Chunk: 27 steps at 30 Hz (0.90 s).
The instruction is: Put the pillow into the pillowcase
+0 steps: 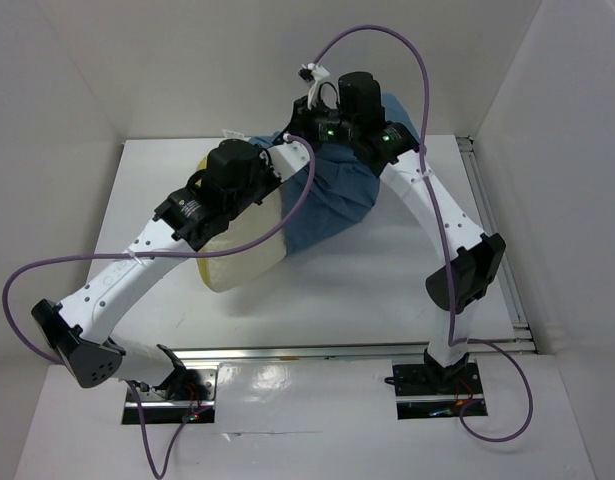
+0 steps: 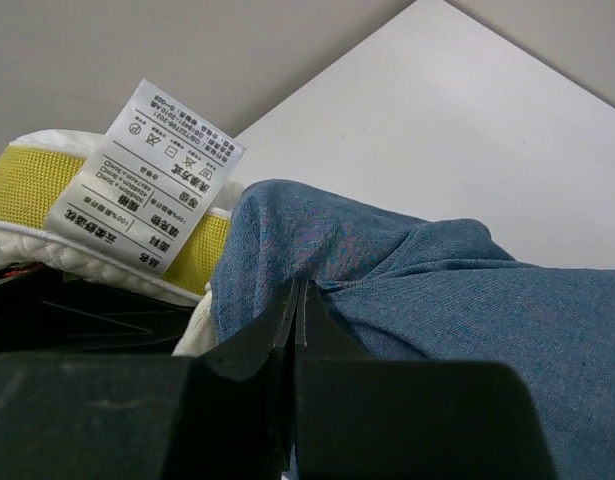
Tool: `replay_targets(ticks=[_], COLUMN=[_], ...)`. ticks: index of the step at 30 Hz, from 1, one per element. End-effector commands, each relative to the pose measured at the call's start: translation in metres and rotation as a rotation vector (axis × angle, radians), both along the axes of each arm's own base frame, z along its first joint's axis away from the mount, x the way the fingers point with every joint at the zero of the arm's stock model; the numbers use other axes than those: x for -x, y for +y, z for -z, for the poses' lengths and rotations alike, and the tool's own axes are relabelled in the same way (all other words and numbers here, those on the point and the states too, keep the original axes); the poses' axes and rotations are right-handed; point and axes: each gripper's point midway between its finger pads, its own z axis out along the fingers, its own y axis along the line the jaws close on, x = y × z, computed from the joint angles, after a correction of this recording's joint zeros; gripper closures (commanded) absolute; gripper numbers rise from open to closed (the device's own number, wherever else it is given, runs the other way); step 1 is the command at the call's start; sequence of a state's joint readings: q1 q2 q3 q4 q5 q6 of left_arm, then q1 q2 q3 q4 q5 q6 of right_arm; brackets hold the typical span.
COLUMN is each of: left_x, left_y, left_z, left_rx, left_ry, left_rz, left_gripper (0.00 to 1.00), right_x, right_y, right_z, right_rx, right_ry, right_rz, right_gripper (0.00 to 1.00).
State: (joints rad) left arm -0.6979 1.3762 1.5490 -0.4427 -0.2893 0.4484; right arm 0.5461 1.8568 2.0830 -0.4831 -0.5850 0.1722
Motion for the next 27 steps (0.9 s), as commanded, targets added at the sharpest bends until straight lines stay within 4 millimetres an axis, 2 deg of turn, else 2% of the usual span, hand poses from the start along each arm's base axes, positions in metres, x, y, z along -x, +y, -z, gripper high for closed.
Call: replay_targets(ticks=[1, 2, 3, 5, 6, 7, 9, 10, 13, 18, 19, 21, 22, 23, 24, 25, 27], left_x=[-0.006, -0.006, -0.006, -0.004, -0.004, -0.004, -0.003, -0.003, -0.003, -0.002, -0.002, -0.002, -0.002, -0.003, -0.003, -0.003, -0.003], left_y=[-0.018, -0.018, -0.018, -0.017, -0.017, -0.017, -0.015, -0.015, -0.015, -0.017, -0.017, -0.017, -0.017, -0.015, -0.015, -0.015, -0.015], left_z=[-0.081, -0.077, -0.077, -0.077, -0.077, -0.077, -0.076, -0.076, -0.076, -0.076, -0.076, -0.076, -0.074, -0.070, -0.070, -0.070, -0.070], left_rx=[0.182, 0.176, 0.176, 0.176, 0.176, 0.176, 0.176, 0.176, 0.176, 0.178, 0.178, 0.178, 0.172, 0.165, 0.157, 0.156, 0.156], left_ry=[-0.220, -0.213, -0.213, -0.213, -0.213, -0.213, -0.213, -0.213, -0.213, -0.212, -0.212, -0.212, -0.204, -0.199, -0.203, -0.203, -0.203], left_rz=[0.052, 0.052, 0.052, 0.052, 0.052, 0.052, 0.052, 0.052, 0.052, 0.062, 0.062, 0.062, 0.062, 0.052, 0.053, 0.053, 0.053], left_gripper=[1.00, 1.00, 1.00, 1.00, 1.00, 1.00, 1.00, 1.00, 1.00, 1.00, 1.00, 1.00, 1.00, 1.00, 1.00, 1.00, 1.00], right_x=[0.044, 0.036, 0.026, -0.018, -0.015, -0.036, -0.054, -0.069, -0.088, -0.097, -0.099, -0.105, -0.103, -0.101, -0.096, -0.097, -0.082], right_y=[0.017, 0.012, 0.006, -0.029, -0.031, -0.054, -0.078, -0.102, -0.127, -0.143, -0.147, -0.152, -0.148, -0.144, -0.139, -0.138, -0.118], right_z=[-0.027, -0.027, -0.026, -0.025, -0.031, -0.039, -0.048, -0.050, -0.038, -0.003, -0.003, 0.018, 0.030, 0.030, 0.038, 0.047, 0.055], right_rx=[-0.080, -0.078, -0.071, -0.031, -0.037, -0.015, 0.005, 0.029, 0.083, 0.187, 0.200, 0.245, 0.261, 0.253, 0.256, 0.261, 0.220], right_ry=[0.021, 0.019, 0.007, -0.038, -0.049, -0.110, -0.169, -0.203, -0.207, -0.189, -0.198, -0.164, -0.132, -0.130, -0.107, -0.082, -0.022], right_rz=[-0.193, -0.166, -0.128, 0.080, 0.081, 0.205, 0.324, 0.430, 0.534, 0.605, 0.622, 0.626, 0.595, 0.572, 0.535, 0.509, 0.386], right_gripper=[1.00, 0.97, 0.72, 0.47, 0.43, 0.42, 0.40, 0.39, 0.38, 0.37, 0.35, 0.36, 0.38, 0.42, 0.51, 0.75, 0.94])
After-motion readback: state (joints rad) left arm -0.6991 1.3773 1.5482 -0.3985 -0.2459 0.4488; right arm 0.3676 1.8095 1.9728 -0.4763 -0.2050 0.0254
